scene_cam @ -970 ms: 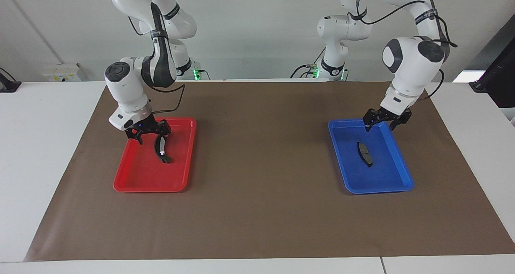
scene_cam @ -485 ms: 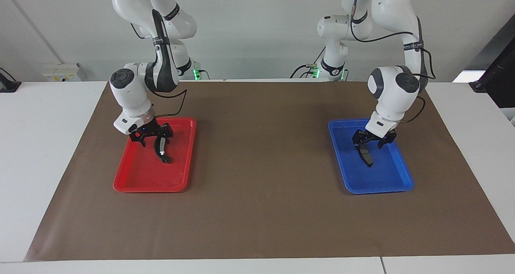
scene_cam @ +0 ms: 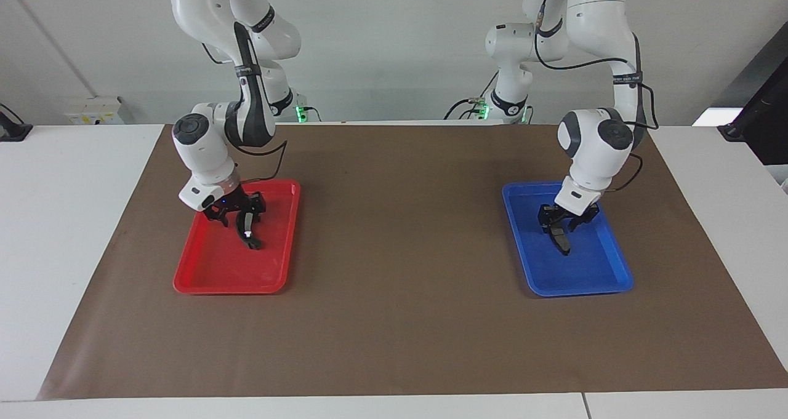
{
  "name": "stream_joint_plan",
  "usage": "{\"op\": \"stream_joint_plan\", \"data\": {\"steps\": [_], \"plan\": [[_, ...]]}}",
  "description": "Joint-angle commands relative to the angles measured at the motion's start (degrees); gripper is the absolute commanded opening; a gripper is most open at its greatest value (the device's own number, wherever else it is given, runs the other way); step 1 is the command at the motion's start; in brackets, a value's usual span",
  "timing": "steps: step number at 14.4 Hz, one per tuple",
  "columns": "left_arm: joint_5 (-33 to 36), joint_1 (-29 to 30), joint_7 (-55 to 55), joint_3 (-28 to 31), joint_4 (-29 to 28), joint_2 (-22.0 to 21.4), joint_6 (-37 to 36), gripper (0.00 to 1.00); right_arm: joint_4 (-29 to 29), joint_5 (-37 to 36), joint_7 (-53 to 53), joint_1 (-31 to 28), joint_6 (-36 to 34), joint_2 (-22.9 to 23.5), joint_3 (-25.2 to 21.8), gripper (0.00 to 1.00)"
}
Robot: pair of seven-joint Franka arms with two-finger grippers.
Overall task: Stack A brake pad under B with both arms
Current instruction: 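Grasp the blue-tray pad with the left gripper while the right gripper grasps the red-tray pad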
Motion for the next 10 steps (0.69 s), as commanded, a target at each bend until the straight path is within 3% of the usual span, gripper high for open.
{"op": "stream_joint_plan", "data": {"steps": [1, 3, 7, 10], "plan": [[-0.2, -0.6, -2.4, 0.5, -1.0, -0.1, 1.9, 0.37, 0.4, 1.0, -2.2, -0.8, 0.3, -0.2, 0.3, 0.42], [-0.3, -0.6, -2.6, 0.6, -0.5, -0.8, 1.2, 0.11, 2.4, 1.0, -0.7, -0.7, -1.8, -0.2, 0.3, 0.03], [-0.3, -3.0, -4.1, 0.6, 3.3, -5.6, -8.9, 0.06, 6.5, 1.0, 7.8, -0.1, -6.9, -0.4, 0.4, 0.00], [0.0, -9.8, -8.9, 0.5, 7.5, -4.5, -10.9, 0.04, 11.4, 1.0, 10.1, -0.1, -13.6, -0.8, 0.5, 0.00]]}}
